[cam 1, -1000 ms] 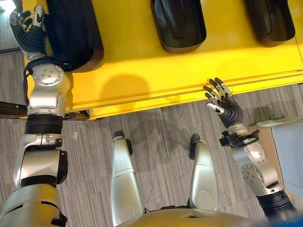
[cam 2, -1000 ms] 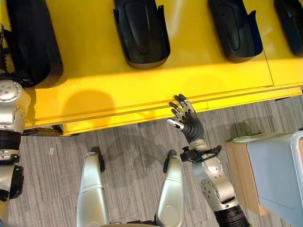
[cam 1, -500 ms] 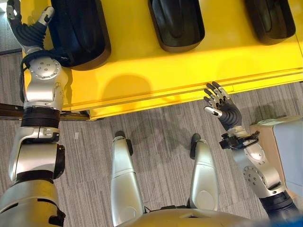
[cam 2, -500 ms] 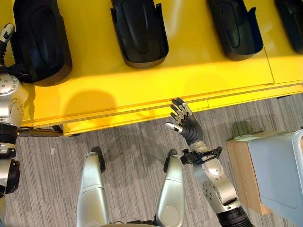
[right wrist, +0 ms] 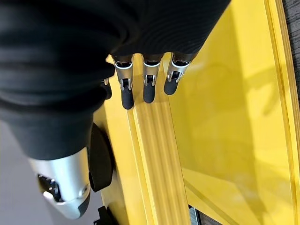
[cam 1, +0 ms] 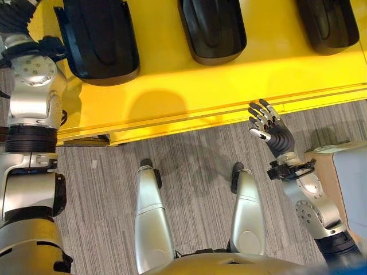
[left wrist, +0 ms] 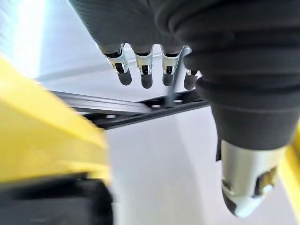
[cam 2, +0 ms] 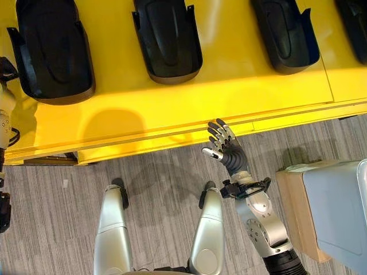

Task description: Move parts from the plastic box to the shelf.

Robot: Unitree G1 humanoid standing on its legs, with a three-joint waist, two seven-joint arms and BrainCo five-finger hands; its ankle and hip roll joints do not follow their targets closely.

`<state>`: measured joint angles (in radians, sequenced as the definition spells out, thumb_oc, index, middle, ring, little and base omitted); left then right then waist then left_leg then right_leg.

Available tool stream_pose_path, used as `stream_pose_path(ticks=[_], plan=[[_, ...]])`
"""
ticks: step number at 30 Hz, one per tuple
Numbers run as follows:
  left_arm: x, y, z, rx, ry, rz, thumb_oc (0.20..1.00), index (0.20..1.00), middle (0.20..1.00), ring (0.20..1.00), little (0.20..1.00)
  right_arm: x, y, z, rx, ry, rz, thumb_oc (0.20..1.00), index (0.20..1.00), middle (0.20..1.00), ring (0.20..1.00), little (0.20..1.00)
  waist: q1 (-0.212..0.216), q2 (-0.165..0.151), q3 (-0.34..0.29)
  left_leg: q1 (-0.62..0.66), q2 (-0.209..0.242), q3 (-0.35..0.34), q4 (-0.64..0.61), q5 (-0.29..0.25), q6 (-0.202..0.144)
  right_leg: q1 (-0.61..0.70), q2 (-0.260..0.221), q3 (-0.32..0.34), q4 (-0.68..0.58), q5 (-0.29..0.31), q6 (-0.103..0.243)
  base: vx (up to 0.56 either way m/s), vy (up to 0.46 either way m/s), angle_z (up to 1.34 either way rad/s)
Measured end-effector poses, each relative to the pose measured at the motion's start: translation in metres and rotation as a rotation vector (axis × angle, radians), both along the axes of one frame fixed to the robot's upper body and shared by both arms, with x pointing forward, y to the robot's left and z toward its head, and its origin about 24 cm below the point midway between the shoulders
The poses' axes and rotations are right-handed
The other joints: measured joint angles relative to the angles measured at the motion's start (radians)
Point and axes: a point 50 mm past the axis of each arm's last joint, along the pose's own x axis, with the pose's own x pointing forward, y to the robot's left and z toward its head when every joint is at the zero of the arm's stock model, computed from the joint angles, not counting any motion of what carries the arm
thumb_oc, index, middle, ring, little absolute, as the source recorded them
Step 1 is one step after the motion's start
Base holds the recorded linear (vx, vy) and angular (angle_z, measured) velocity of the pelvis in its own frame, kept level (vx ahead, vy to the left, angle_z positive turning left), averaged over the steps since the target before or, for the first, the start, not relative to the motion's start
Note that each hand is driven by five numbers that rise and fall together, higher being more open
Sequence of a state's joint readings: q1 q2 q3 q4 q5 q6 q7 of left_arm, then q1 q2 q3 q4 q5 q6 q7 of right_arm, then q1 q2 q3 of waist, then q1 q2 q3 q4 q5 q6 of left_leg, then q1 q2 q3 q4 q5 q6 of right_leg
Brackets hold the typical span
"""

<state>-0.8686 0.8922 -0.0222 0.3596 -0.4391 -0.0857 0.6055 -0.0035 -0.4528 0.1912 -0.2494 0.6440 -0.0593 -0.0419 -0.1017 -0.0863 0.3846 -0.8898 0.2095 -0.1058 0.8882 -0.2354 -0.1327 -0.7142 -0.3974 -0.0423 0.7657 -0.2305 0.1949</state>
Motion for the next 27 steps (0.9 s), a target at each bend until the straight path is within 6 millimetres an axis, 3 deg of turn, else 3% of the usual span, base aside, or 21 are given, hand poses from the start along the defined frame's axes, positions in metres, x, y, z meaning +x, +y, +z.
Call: stream_pose_path(ticks=[9,12,16,21,27], plan=[[-0.029,-0.001,0.034,0.107,-0.172,0.046,1.0,1.0,1.0,1.0,1.0,0.0,-0.005,0.001,-0.002,-0.007,-0.013,1.0,1.0,1.0,1.0,1.0,0.0,0.001,0.001,-0.001,0.001,0.0,-0.001,0.0,-0.001,-0.001,0.0,-0.001,0.002,-0.002,0.002,0.0,0.0,0.0],[-0.044,-0.012,0.048,0.186,-0.265,0.051,1.0,1.0,1.0,1.0,1.0,0.0,-0.007,0.001,-0.003,-0.006,-0.02,1.0,1.0,1.0,1.0,1.0,0.007,0.001,0.001,-0.001,0.0,-0.001,-0.001,0.0,-0.001,-0.001,0.0,-0.001,0.003,-0.002,0.002,0.0,0.0,0.0],[-0.059,-0.027,0.051,0.299,-0.323,0.039,1.0,1.0,1.0,1.0,1.0,0.0,-0.008,0.001,-0.005,-0.008,-0.016,1.0,1.0,1.0,1.0,1.0,0.009,0.002,0.001,-0.001,0.0,0.0,0.0,0.0,0.0,0.0,0.0,0.0,0.003,-0.002,0.002,0.0,0.0,0.0],[-0.073,-0.028,0.03,0.416,-0.269,0.038,1.0,1.0,1.0,1.0,1.0,0.0,-0.014,0.004,-0.008,-0.024,-0.029,1.0,1.0,1.0,1.0,1.0,0.012,0.018,0.011,0.0,0.0,0.0,-0.001,0.0,0.0,0.0,-0.001,0.0,0.003,-0.002,0.002,0.0,0.0,0.0],[-0.09,-0.041,-0.027,0.52,-0.143,-0.005,1.0,1.0,1.0,1.0,1.0,-0.003,-0.023,0.002,-0.006,-0.023,-0.068,1.0,1.0,1.0,1.0,1.0,0.038,0.023,0.014,0.008,0.0,0.003,-0.011,0.001,-0.002,0.001,-0.003,0.0,0.004,-0.004,0.001,0.0,0.0,0.0]])
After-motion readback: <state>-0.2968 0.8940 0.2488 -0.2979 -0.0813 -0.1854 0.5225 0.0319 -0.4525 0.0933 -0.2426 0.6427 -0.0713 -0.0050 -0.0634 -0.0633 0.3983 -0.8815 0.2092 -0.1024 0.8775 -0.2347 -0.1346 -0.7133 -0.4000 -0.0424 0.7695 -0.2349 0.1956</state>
